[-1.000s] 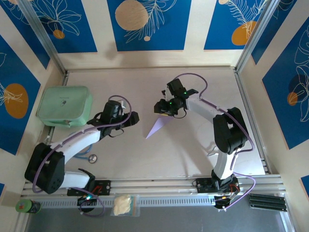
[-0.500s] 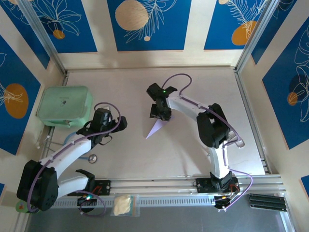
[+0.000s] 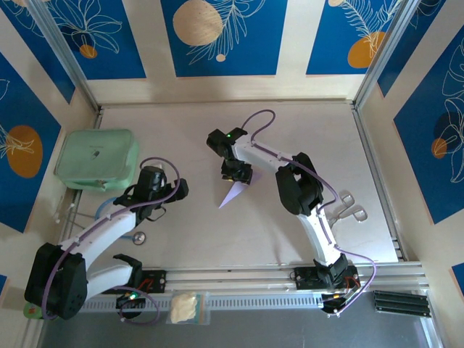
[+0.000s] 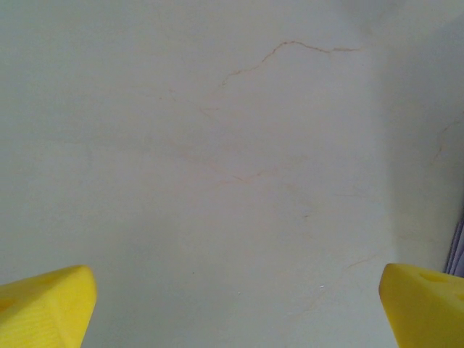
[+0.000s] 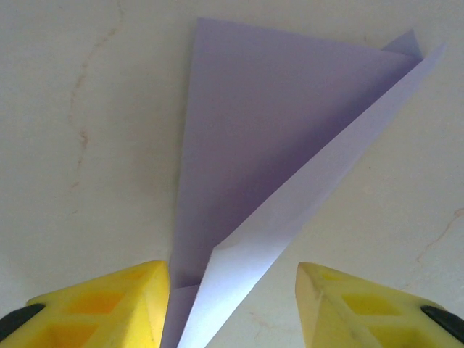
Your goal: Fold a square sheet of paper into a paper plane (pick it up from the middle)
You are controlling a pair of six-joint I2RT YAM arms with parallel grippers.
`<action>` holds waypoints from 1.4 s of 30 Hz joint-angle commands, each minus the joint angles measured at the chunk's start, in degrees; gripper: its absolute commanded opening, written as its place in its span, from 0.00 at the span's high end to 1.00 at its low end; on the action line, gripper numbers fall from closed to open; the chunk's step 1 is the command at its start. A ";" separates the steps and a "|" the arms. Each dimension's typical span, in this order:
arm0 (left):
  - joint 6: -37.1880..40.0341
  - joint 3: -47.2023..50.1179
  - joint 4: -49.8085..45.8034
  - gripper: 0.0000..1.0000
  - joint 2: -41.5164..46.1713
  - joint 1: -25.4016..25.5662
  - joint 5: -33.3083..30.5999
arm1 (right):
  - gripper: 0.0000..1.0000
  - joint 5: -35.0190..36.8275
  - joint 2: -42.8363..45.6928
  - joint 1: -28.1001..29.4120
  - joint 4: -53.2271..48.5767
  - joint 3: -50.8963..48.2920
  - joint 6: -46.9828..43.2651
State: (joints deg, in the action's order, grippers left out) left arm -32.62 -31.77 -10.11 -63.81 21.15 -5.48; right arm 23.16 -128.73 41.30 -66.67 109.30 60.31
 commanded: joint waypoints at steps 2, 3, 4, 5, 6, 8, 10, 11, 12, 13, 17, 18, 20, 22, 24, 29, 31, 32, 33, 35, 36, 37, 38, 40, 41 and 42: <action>0.70 0.98 0.13 0.01 0.75 -0.84 1.56 | 0.52 1.28 -0.93 0.27 -4.60 1.53 2.68; 0.64 0.92 0.18 0.01 0.75 -0.83 1.61 | 0.53 1.45 -1.01 0.27 -4.86 1.53 2.81; 0.63 0.96 0.18 0.01 0.71 -0.90 1.60 | 0.54 1.44 -1.02 0.20 -4.95 1.50 2.79; 0.70 0.94 0.18 0.01 0.70 -0.93 1.61 | 0.55 1.31 -1.08 0.18 -5.08 1.49 2.79; 0.72 0.92 0.18 0.01 0.71 -0.93 1.61 | 0.56 1.21 -1.17 0.14 -5.29 1.63 2.90; 0.60 0.88 0.33 0.01 0.70 -1.02 1.68 | 0.58 1.10 -1.20 0.01 -5.47 1.67 3.05; 0.48 0.86 0.44 0.01 0.69 -1.02 1.73 | 0.61 0.98 -1.19 -0.08 -5.48 1.66 3.14; 0.37 0.85 0.55 0.00 0.71 -1.02 1.87 | 0.62 0.83 -1.18 -0.16 -5.48 1.72 3.14; 0.37 0.84 0.53 0.01 0.62 -1.04 1.95 | 0.64 0.74 -1.18 -0.12 -5.42 1.63 3.23; 0.39 0.74 0.62 0.00 0.57 -1.10 1.96 | 0.66 0.59 -1.20 -0.16 -5.32 1.62 3.31; 0.39 0.50 0.54 0.01 0.35 -1.11 2.05 | 0.72 -0.30 -1.26 -0.30 -4.87 1.35 3.27; 0.43 0.53 0.46 0.01 0.35 -1.11 2.04 | 0.73 -0.44 -1.26 -0.30 -4.87 1.32 3.30; 0.48 0.39 0.50 0.01 0.27 -1.11 2.13 | 0.75 -0.29 -1.26 -0.43 -4.95 1.19 3.41; 0.45 0.34 0.45 0.01 0.18 -1.19 2.09 | 0.79 -0.21 -1.09 -0.58 -4.87 1.10 3.47; 0.41 0.22 0.44 0.01 0.08 -1.17 2.22 | 0.83 0.12 -0.84 -0.60 -4.83 1.14 3.33; -0.70 -0.15 -0.30 0.01 -0.19 -1.90 3.34 | 0.96 0.42 1.02 -0.61 -2.83 0.63 0.72; -1.46 -0.06 0.13 0.01 -0.34 -2.70 4.58 | 1.00 0.24 2.14 -0.42 -0.77 0.06 -2.45; -1.81 0.12 0.43 0.00 -0.35 -3.13 5.23 | 1.00 0.75 2.78 -0.22 -0.37 -0.04 -3.38; -2.24 0.45 1.13 0.00 -0.43 -3.67 6.28 | 1.00 1.09 3.27 -0.02 0.19 -0.05 -4.63; -2.92 0.90 2.30 0.00 -0.60 -4.77 8.31 | 1.00 0.34 4.66 0.52 2.28 -0.30 -8.20; -3.19 1.00 2.83 0.01 -0.75 -5.32 9.35 | 1.00 -0.12 5.36 0.82 3.44 -0.35 -10.25; -3.40 1.03 3.23 0.01 -1.02 -5.73 10.24 | 1.00 -1.28 6.25 1.26 5.29 -0.58 -13.04; -3.57 1.08 3.47 0.01 -1.20 -6.14 11.05 | 1.00 -2.14 7.03 1.81 6.78 -0.78 -14.81; -4.31 1.38 4.35 0.01 -1.56 -7.01 12.62 | 1.00 -4.63 8.70 2.79 10.63 -1.30 -19.37; -4.67 1.51 4.75 0.01 -1.58 -7.43 13.36 | 1.00 -6.20 9.26 3.18 12.41 -1.60 -21.23; -5.03 1.86 5.31 0.00 -1.58 -7.95 14.01 | 1.00 -8.09 9.94 3.48 14.36 -1.99 -23.09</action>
State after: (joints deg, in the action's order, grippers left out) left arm -36.01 -30.98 -6.98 -65.04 14.59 4.58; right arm 20.45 -122.93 43.24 -58.67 108.38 45.30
